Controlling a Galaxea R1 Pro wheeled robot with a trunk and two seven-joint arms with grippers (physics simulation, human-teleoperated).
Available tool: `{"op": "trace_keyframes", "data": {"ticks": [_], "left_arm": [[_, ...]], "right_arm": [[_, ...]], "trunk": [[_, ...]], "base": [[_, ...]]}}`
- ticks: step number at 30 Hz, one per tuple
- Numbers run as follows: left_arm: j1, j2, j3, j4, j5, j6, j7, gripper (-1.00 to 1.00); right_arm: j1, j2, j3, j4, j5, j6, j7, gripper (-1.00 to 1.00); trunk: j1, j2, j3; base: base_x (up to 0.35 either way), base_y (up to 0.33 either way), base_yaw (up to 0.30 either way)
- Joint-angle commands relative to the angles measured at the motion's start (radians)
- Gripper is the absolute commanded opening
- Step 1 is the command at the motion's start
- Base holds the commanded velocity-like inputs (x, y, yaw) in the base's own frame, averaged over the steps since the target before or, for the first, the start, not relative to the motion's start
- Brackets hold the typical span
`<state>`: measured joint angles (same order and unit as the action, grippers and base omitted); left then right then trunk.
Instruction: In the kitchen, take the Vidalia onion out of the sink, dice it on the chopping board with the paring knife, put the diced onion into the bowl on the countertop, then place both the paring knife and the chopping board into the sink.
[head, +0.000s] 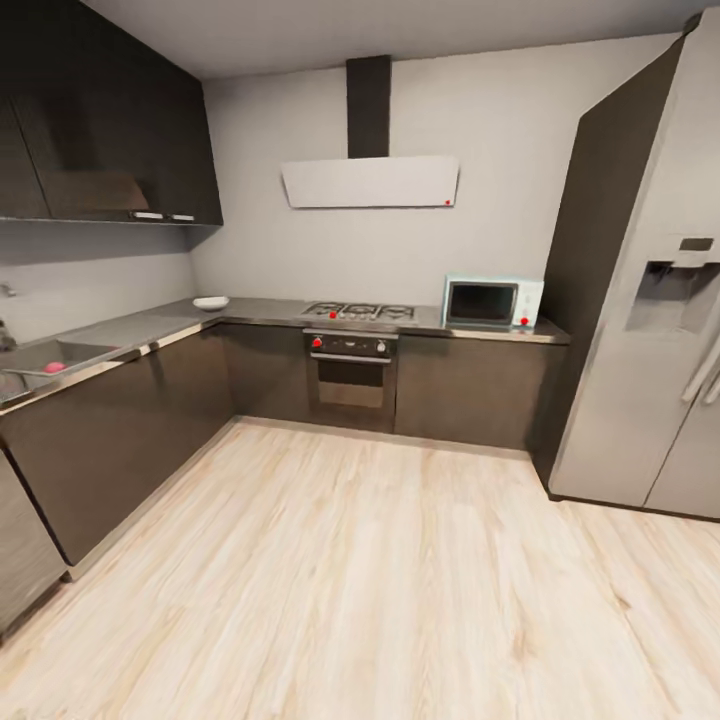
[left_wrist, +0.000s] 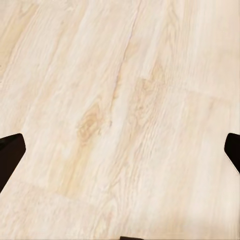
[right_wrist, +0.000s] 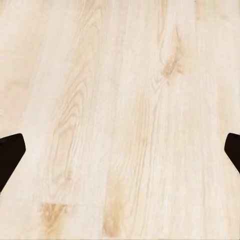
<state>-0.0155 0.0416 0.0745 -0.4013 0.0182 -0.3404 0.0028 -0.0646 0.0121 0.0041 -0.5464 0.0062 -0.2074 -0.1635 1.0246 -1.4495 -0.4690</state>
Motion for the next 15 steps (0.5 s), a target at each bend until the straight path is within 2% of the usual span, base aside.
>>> {"op": "trace_keyframes", "data": {"ticks": [1, 15], "left_arm": [[-0.001, 0.000, 0.001, 0.001, 0.002, -0.003, 0.000, 1.00], [-0.001, 0.000, 0.001, 0.000, 0.002, -0.003, 0.000, 1.00]], "right_arm": [[0.000, 0.000, 0.001, 0.000, 0.001, -0.003, -0.004, 1.00], [0.000, 0.000, 0.001, 0.001, 0.000, -0.003, -0.004, 1.00]], "trunk": [[0.000, 0.000, -0.001], [0.000, 0.000, -0.001]], "base": [[0.263, -0.184, 0.258], [0.263, -0.185, 0.258]]}}
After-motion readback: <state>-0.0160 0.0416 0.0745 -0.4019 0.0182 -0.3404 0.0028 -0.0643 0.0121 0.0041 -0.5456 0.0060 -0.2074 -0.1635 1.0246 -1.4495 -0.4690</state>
